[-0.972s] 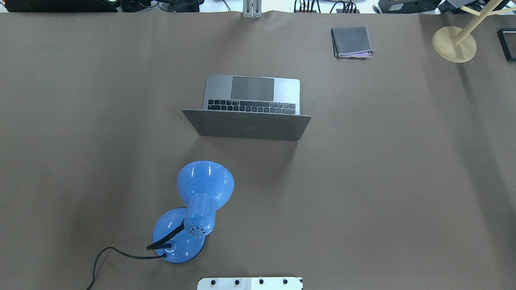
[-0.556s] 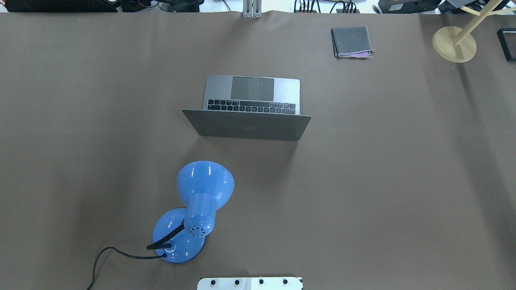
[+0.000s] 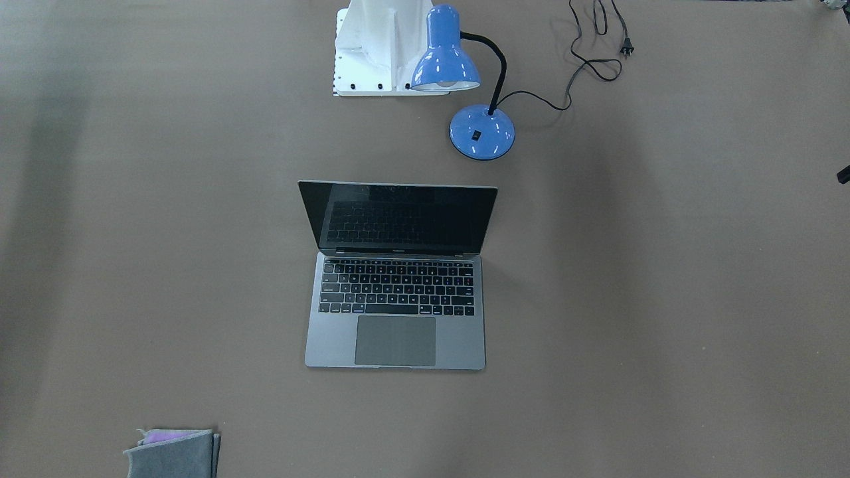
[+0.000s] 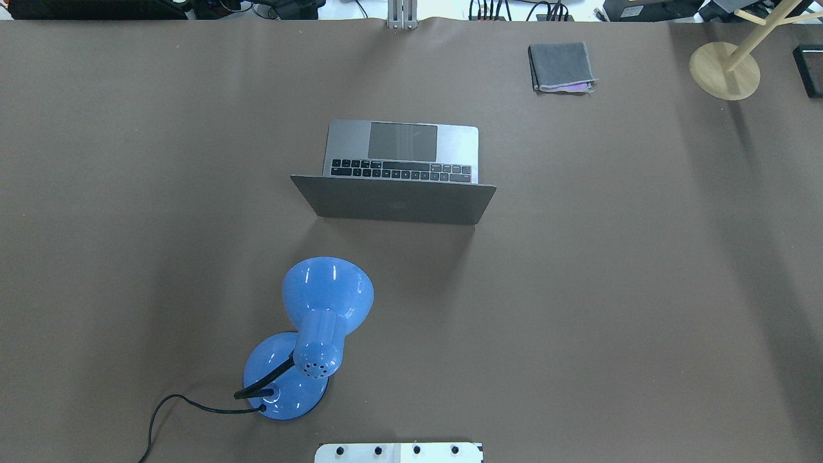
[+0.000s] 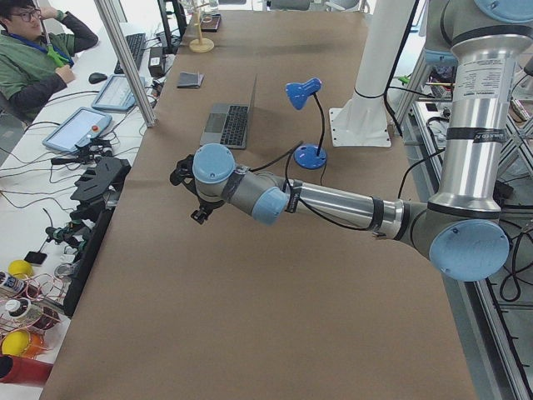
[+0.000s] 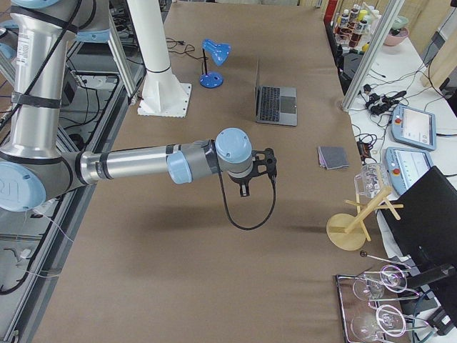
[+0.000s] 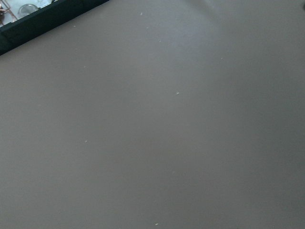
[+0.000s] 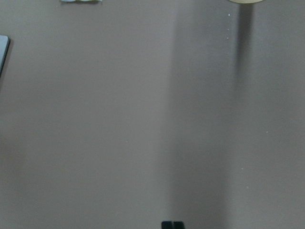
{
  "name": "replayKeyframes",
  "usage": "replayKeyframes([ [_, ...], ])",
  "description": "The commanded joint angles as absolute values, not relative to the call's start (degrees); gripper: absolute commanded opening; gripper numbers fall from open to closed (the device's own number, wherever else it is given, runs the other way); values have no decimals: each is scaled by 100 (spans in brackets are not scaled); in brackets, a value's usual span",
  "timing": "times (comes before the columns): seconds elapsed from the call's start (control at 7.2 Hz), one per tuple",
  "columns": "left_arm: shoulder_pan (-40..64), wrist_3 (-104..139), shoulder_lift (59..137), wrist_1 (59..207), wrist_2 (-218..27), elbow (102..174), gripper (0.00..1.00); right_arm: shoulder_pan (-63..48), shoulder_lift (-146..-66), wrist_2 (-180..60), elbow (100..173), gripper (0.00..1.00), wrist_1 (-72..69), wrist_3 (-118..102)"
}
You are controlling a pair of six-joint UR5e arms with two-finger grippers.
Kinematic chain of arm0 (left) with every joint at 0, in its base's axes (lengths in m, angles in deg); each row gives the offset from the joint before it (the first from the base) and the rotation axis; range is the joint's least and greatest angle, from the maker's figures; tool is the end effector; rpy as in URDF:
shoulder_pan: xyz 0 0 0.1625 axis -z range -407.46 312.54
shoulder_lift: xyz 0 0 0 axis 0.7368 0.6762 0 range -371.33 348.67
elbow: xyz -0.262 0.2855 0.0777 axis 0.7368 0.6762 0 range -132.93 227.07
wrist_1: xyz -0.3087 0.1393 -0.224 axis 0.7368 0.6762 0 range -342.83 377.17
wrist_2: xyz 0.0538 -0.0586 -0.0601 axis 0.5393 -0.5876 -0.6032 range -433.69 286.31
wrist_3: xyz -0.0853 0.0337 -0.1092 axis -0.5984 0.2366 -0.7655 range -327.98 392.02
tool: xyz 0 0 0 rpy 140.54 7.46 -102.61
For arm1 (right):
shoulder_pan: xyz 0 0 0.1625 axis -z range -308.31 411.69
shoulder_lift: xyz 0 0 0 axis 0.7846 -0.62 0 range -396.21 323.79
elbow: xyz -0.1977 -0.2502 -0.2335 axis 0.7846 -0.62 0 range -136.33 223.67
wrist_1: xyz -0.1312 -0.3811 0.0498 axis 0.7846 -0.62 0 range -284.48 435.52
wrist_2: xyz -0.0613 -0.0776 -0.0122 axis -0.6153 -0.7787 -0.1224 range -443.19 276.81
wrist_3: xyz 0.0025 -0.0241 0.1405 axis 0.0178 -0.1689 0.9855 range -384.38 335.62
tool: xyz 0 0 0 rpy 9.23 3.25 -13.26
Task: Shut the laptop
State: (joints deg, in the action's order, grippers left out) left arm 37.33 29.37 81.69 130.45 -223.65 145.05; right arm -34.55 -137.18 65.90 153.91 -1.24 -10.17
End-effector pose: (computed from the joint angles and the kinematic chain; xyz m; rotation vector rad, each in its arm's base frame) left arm 0.0375 -0.5188 0.4867 0.4721 1.0501 0.3525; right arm -0.0168 -0.4233 0.5182 0.1938 -1.0589 -0.0383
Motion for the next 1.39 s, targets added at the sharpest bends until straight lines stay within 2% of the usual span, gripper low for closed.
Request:
replayKeyframes([
  [0.0,2949,611,8183,14628,-22486,14489,0,-2833,-13720,6536,15476,0,1269,1042],
  [0.28,2123,-1543,8436,15459,-22460,14507,0,-2026,-13711,5836,15720,0,1907,2704],
  [0.56,1488,-2997,8849,16102,-22416,14489,0,-1058,-13580,5157,16466,0,1909,4227],
  [0.69,1277,-3229,8973,16226,-22329,14498,0,-663,-13362,4999,16678,0,1909,4790],
  [1.25,135,-4899,9641,16718,-21311,14551,0,1358,-12105,3051,16724,0,1900,6506],
])
